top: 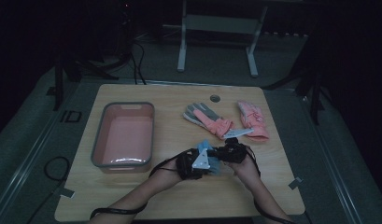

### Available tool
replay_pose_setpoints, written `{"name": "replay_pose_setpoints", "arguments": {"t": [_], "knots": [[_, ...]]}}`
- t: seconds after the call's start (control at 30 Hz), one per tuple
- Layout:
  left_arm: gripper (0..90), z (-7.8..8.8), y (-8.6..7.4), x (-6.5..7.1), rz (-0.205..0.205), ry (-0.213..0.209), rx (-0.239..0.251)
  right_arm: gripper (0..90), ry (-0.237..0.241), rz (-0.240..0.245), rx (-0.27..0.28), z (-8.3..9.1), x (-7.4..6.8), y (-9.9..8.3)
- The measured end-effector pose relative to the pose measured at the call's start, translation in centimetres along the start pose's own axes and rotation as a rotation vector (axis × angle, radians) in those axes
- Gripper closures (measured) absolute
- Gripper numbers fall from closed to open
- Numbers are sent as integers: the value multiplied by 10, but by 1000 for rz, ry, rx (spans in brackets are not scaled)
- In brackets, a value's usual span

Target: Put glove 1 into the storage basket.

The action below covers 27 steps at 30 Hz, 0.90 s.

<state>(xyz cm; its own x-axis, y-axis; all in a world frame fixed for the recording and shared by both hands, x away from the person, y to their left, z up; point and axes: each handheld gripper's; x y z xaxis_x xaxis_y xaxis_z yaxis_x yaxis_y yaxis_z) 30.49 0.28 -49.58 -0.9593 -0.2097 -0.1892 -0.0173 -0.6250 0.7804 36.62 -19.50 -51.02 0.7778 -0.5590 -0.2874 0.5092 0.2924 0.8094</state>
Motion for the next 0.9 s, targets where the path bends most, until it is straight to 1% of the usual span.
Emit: {"name": "replay_pose_setpoints", "arguments": {"t": [0.07, 0.13, 0.2, 0.4, 0.57, 0.77, 0.83, 0.9], "knots": [[783, 5, 2, -3, -6, 0, -9, 800, 3, 2, 7, -1, -2, 5], [783, 10, 4, -6, -7, -1, -17, 800, 8, 16, 11, -3, -4, 11], [783, 15, 5, -9, -14, 1, -28, 800, 15, 14, 15, -5, -6, 16], [783, 28, 6, -17, -11, 15, -47, 799, 31, 19, 26, -12, -10, 31], [783, 37, 6, -22, -11, 16, -62, 799, 42, 32, 30, -18, -16, 42], [783, 51, 4, -29, -11, 37, -74, 799, 58, 40, 36, -27, -22, 56], [783, 56, 2, -31, -3, 44, -76, 799, 61, 47, 36, -31, -25, 61], [783, 61, 0, -33, -5, 57, -82, 799, 67, 52, 37, -35, -27, 67]]}}
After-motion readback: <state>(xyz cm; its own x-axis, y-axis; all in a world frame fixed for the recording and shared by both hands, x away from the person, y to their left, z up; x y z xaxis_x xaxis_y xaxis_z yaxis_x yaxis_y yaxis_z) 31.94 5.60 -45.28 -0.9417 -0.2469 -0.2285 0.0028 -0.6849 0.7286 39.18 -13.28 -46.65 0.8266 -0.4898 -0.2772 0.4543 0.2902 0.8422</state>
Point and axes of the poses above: each handheld gripper's, and its own axes: z roughly backward along the jaws, y roughly out of its top, x roughly to its right, and after that the axes turned 8 degrees about x, right-handed
